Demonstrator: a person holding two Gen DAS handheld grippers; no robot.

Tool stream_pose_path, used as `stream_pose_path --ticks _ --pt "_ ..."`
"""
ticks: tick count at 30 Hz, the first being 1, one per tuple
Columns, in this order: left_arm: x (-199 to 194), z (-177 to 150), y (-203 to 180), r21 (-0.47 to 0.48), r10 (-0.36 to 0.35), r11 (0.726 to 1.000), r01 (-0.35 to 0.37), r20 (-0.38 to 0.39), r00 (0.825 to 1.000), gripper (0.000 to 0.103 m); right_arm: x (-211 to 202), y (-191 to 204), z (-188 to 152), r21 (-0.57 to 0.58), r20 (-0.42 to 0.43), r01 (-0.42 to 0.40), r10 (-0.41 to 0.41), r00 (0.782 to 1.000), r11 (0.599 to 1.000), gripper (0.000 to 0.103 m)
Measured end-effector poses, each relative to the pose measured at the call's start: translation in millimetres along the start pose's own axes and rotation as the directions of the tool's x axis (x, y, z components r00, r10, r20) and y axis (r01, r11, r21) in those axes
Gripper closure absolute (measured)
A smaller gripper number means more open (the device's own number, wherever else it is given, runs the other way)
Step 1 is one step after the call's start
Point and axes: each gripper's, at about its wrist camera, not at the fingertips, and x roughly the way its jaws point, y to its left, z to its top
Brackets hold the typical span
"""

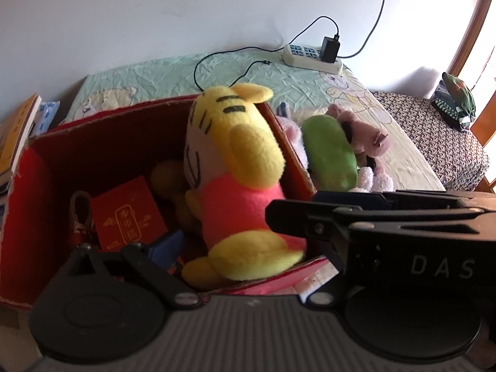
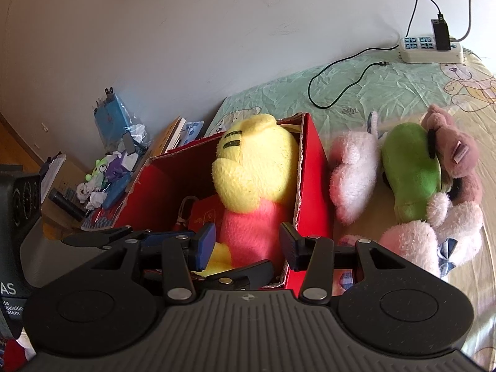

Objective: Organize objects
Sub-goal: 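Open the right gripper and release the tiger plush inside the box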

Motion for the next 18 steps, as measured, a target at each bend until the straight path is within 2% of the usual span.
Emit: stream_pose_path --ticks 18 --pt "-4 -4 1 0.045 -0.048 0.998 0.047 0.006 0.999 0.008 -7 6 -11 0.054 0.038 0.032 -0.034 0.999 0.998 0.055"
